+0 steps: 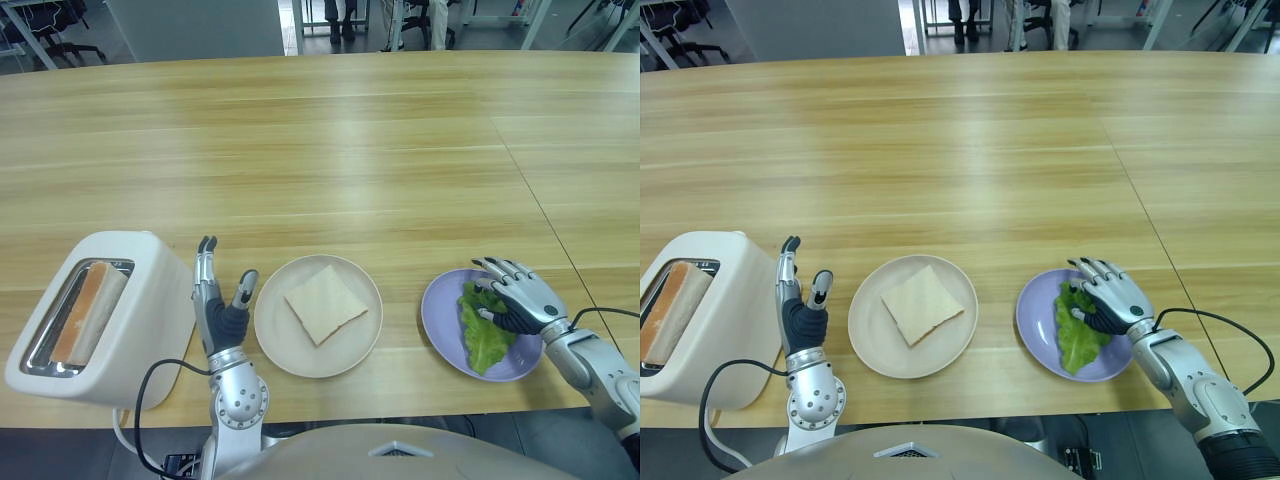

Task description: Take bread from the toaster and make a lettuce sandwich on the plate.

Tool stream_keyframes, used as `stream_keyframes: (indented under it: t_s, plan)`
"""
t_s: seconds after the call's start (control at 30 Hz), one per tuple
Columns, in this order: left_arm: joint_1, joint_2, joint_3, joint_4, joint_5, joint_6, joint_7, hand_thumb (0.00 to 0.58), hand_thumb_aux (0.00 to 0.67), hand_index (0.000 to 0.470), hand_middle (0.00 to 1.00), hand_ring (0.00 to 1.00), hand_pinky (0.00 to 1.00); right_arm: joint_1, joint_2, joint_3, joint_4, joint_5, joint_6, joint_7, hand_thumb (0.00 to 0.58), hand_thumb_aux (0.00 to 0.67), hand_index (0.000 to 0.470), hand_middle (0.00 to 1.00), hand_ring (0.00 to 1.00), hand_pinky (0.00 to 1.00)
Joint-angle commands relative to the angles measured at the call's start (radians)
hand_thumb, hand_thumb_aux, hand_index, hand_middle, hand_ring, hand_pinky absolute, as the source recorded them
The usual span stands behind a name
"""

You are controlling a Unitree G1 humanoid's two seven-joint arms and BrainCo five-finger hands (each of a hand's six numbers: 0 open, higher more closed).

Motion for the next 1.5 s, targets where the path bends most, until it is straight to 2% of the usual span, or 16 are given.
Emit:
stream_keyframes:
  t_s: [0.03, 0.17, 0.2, 0.23, 0.27, 0.3, 0.33, 0.63, 1.0, 1.03, 1.07, 1.1, 1.13, 1.17, 1.2, 1.5]
  plan:
    - [0.012, -0.003, 0.008, -0.013, 0.004, 0.009, -0.001, 0.0, 0.0, 0.0, 0.0, 0.0, 0.0, -0.004, -0.026, 0.004, 0.023, -0.01, 0.004, 0.011, 0.441, 0.342, 0.235, 0.0, 0.0, 0.0]
    - [0.019, -0.006, 0.016, -0.023, 0.002, 0.01, 0.0, 0.0, 0.0, 0.0, 0.0, 0.0, 0.0, -0.017, -0.038, 0.018, 0.048, -0.026, 0.011, 0.017, 0.42, 0.318, 0.218, 0.0, 0.0, 0.0]
    - [0.021, -0.007, 0.018, -0.025, 0.003, 0.009, 0.001, 0.0, 0.0, 0.0, 0.0, 0.0, 0.0, -0.021, -0.038, 0.022, 0.055, -0.026, 0.01, 0.018, 0.387, 0.284, 0.195, 0.0, 0.0, 0.0]
    - [0.022, -0.008, 0.018, -0.026, 0.004, 0.009, 0.001, 0.0, 0.0, 0.0, 0.0, 0.0, 0.0, -0.025, -0.037, 0.025, 0.057, -0.024, 0.011, 0.02, 0.408, 0.305, 0.209, 0.0, 0.0, 0.0]
    - [0.022, -0.008, 0.018, -0.026, 0.004, 0.009, 0.001, 0.0, 0.0, 0.0, 0.0, 0.0, 0.0, -0.025, -0.038, 0.025, 0.055, -0.025, 0.011, 0.014, 0.164, 0.102, 0.07, 0.0, 0.0, 0.0]
    - [0.021, -0.007, 0.018, -0.026, 0.004, 0.009, -0.001, 0.0, 0.0, 0.0, 0.0, 0.0, 0.0, -0.024, -0.038, 0.023, 0.051, -0.021, 0.014, 0.02, 0.164, 0.102, 0.07, 0.0, 0.0, 0.0]
    - [0.021, -0.007, 0.018, -0.025, 0.004, 0.008, -0.002, 0.0, 0.0, 0.0, 0.0, 0.0, 0.0, -0.021, -0.039, 0.02, 0.046, -0.015, 0.015, 0.022, 0.0, 0.0, 0.0, 0.0, 0.0, 0.0]
    - [0.041, -0.019, 0.014, -0.049, 0.014, 0.013, 0.004, 0.0, 0.0, 0.0, 0.0, 0.0, 0.0, -0.019, -0.045, 0.046, 0.04, 0.009, -0.013, 0.077, 0.0, 0.0, 0.0, 0.0, 0.0, 0.0]
    - [0.041, -0.023, 0.02, -0.049, 0.012, 0.011, 0.005, 0.0, 0.0, 0.0, 0.0, 0.0, 0.0, -0.031, -0.049, 0.046, 0.031, -0.022, 0.002, 0.058, 0.0, 0.0, 0.0, 0.0, 0.0, 0.0]
    - [0.04, -0.023, 0.02, -0.047, 0.012, 0.009, 0.005, 0.0, 0.0, 0.0, 0.0, 0.0, 0.0, -0.035, -0.048, 0.047, 0.032, -0.027, 0.006, 0.056, 0.027, 0.016, 0.011, 0.0, 0.0, 0.0]
    - [0.039, -0.022, 0.021, -0.046, 0.013, 0.008, 0.005, 0.0, 0.0, 0.0, 0.0, 0.0, 0.0, -0.037, -0.047, 0.047, 0.031, -0.033, 0.01, 0.052, 0.027, 0.016, 0.011, 0.0, 0.0, 0.0]
    - [0.038, -0.021, 0.022, -0.045, 0.012, 0.008, 0.005, 0.0, 0.0, 0.0, 0.0, 0.0, 0.0, -0.038, -0.048, 0.049, 0.029, -0.04, 0.014, 0.049, 0.474, 0.384, 0.263, 0.0, 0.0, 0.0]
    - [0.039, -0.021, 0.024, -0.046, 0.011, 0.007, 0.005, 0.0, 0.0, 0.0, 0.0, 0.0, 0.0, -0.04, -0.049, 0.05, 0.03, -0.043, 0.016, 0.048, 0.474, 0.384, 0.263, 0.0, 0.0, 0.0]
    - [0.039, -0.021, 0.025, -0.046, 0.011, 0.007, 0.005, 0.0, 0.0, 0.0, 0.0, 0.0, 0.0, -0.041, -0.05, 0.049, 0.028, -0.049, 0.019, 0.042, 0.568, 0.575, 0.395, 0.0, 0.0, 0.0]
    - [0.039, -0.021, 0.027, -0.046, 0.01, 0.007, 0.005, 0.0, 0.0, 0.0, 0.0, 0.0, 0.0, -0.042, -0.049, 0.048, 0.027, -0.05, 0.021, 0.041, 0.58, 0.67, 0.46, 0.0, 0.0, 0.0]
    - [0.032, -0.021, 0.035, -0.036, 0.007, 0.002, 0.004, 0.0, 0.0, 0.0, 0.0, 0.0, 0.0, -0.054, -0.038, 0.051, 0.001, -0.068, 0.039, 0.023, 0.58, 0.67, 0.46, 0.0, 0.0, 0.0]
